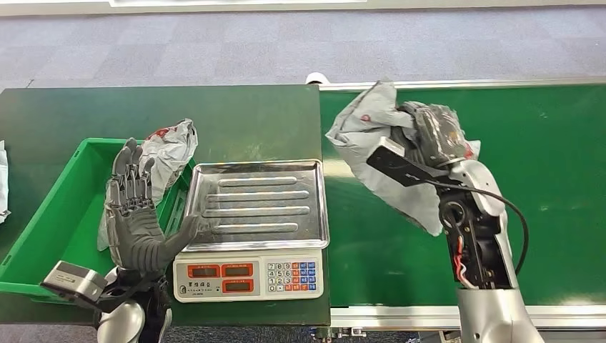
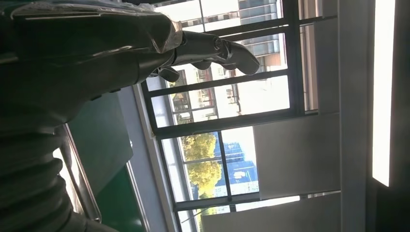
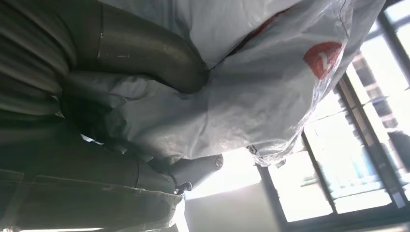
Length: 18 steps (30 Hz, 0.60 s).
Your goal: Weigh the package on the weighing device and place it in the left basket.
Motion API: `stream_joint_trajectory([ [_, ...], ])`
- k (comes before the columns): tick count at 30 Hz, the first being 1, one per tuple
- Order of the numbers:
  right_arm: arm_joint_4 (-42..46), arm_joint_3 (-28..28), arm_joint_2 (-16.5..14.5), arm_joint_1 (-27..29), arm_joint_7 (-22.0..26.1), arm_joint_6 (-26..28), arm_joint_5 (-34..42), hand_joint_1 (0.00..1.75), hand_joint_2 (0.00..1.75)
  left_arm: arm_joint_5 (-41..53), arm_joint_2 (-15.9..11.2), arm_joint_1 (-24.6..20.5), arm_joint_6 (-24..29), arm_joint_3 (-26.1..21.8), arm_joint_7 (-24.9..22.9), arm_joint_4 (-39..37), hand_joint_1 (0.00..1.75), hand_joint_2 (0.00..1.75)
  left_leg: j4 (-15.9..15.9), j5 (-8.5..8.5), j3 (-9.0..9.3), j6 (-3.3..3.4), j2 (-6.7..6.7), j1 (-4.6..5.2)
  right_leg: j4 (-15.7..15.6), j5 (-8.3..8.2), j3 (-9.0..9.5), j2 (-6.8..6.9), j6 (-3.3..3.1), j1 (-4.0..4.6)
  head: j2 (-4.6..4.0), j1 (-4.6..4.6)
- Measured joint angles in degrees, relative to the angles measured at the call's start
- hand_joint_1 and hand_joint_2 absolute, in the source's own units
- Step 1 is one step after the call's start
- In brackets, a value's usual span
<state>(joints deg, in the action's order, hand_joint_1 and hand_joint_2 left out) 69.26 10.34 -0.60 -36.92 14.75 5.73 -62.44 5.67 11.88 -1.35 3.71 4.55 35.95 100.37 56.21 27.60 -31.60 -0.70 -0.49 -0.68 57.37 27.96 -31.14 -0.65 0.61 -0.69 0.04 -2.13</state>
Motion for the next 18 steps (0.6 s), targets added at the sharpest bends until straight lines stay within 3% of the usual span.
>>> stream_joint_trajectory([
  [6,-13.5,9.4,-5.1,-7.2,1.4,0.4,-1.1,1.75,1.75,-0.1,-0.5,-2.1,0.7,-0.3,-0.4,-1.0,0.0,1.75,0.0,-0.01,-0.09,-0.02,-0.03,-0.07,0.0,0.02,-0.11,0.01,-0.03,0.09,0.0,-0.01],
  [13,-18.9,17.0,-11.2,-7.8,2.5,-0.6,0.0,1.75,1.75,0.0,-1.0,-2.2,1.1,-0.8,-1.0,-1.1,0.0,1.75,0.0,0.0,-0.32,-0.03,-0.03,-0.09,0.0,0.04,-0.37,0.0,-0.04,0.1,0.0,0.0],
  [18,-20.5,20.3,-13.9,-7.8,3.0,-1.5,0.9,1.75,1.75,0.3,-1.2,-2.4,1.4,-1.5,-1.6,-1.1,0.0,1.75,0.0,0.0,-0.33,-0.03,-0.04,-0.08,0.0,0.03,-0.36,0.0,-0.04,0.1,0.0,0.01],
])
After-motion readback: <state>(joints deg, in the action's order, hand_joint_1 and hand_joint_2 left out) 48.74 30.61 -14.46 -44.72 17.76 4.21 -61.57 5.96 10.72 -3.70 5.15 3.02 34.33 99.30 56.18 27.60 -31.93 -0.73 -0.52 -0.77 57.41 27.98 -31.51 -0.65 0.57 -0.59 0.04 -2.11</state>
